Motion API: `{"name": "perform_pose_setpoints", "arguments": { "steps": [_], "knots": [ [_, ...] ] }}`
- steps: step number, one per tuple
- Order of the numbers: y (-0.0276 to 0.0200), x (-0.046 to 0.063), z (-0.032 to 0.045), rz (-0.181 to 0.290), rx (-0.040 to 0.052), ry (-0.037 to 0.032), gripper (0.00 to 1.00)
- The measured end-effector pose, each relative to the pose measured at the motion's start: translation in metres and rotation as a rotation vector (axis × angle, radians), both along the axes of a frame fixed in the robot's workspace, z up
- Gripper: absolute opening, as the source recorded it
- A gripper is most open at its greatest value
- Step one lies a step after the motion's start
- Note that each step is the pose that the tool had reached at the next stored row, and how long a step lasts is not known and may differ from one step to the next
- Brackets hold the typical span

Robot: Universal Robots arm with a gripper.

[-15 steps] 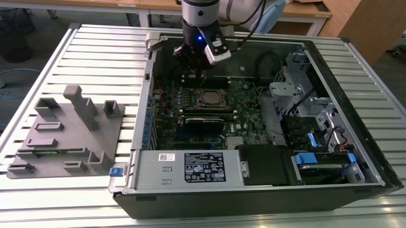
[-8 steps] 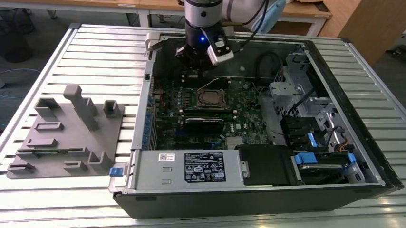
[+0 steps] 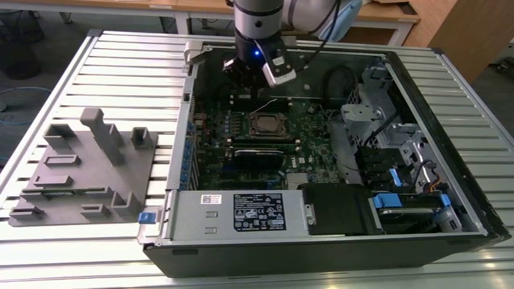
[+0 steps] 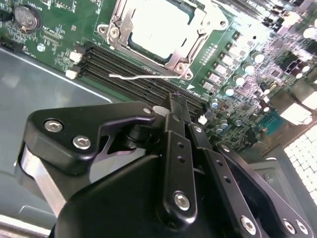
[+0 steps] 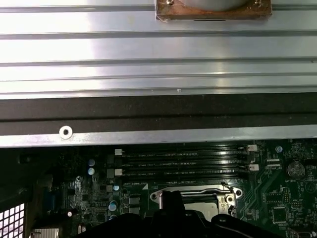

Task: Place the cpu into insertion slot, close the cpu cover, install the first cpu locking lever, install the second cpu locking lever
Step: 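Install the first cpu locking lever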

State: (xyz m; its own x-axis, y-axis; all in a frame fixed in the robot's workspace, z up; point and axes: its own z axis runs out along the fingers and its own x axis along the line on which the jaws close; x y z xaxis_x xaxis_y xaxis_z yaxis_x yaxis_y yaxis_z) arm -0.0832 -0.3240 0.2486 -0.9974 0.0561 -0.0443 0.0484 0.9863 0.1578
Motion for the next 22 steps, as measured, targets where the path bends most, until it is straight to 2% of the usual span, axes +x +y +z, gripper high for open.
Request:
{"name": "perform_pose_setpoints", "arguments": {
  "steps": [1,5,9,12,14,19,22],
  "knots": [
    [-0.0005,0.000,-0.0002,0.000,0.0029,0.0000,0.11],
    [-0.0012,0.001,-0.0005,0.000,0.0036,0.0001,0.11],
    [-0.0062,0.003,-0.0016,0.000,0.0035,0.0000,0.11],
    [-0.0098,0.005,-0.0033,0.000,0.0069,-0.0001,0.11],
    [-0.0116,0.006,-0.0046,0.000,0.0140,0.0001,0.11],
    [-0.0136,0.008,-0.0074,0.000,0.0434,0.0000,0.11],
    [-0.0133,0.009,-0.0083,0.000,0.0470,0.0000,0.11]
  ]
}}
